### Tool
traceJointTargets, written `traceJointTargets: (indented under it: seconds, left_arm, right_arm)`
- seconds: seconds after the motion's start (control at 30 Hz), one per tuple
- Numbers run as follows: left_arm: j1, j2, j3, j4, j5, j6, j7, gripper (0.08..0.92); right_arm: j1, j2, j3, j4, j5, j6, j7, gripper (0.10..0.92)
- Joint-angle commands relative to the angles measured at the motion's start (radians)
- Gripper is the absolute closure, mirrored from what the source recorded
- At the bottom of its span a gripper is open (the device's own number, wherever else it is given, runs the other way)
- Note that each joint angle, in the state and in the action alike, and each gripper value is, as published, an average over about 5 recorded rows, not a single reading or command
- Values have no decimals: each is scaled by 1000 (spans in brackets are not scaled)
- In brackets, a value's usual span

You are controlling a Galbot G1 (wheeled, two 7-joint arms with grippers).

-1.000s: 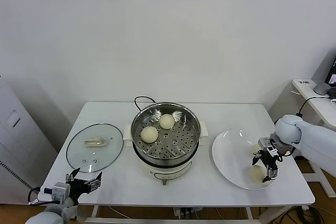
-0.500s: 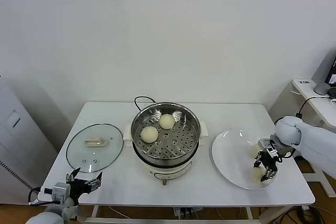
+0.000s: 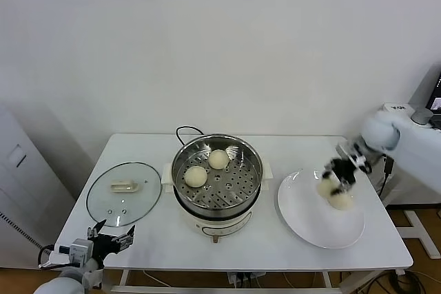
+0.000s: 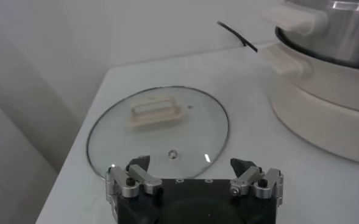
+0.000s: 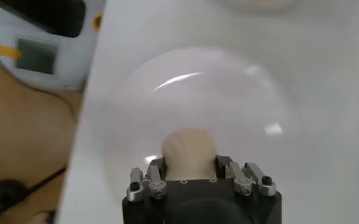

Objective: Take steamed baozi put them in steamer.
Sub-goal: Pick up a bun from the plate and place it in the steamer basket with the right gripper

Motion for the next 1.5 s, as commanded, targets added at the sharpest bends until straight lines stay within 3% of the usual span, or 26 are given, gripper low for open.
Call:
traceJointTargets:
  seconds: [0.03,0.43,0.77,1.5]
  left_arm:
    - [0,0,3,-3,1,-1,0,177]
    - [2,1,1,-11,0,-1,-1,177]
    - [8,-1,-1,-9,1,-5,0,177]
    - [-4,8,-1,3,-6,-8,1,177]
  right_arm:
    - [194,255,17,-35,75,204,9,523]
    - [140,506,30,-29,17,481,4,516]
    - [73,539,7,68,-97,650,-16,516]
    - [-84,558,39,95,-292,747,-63,516]
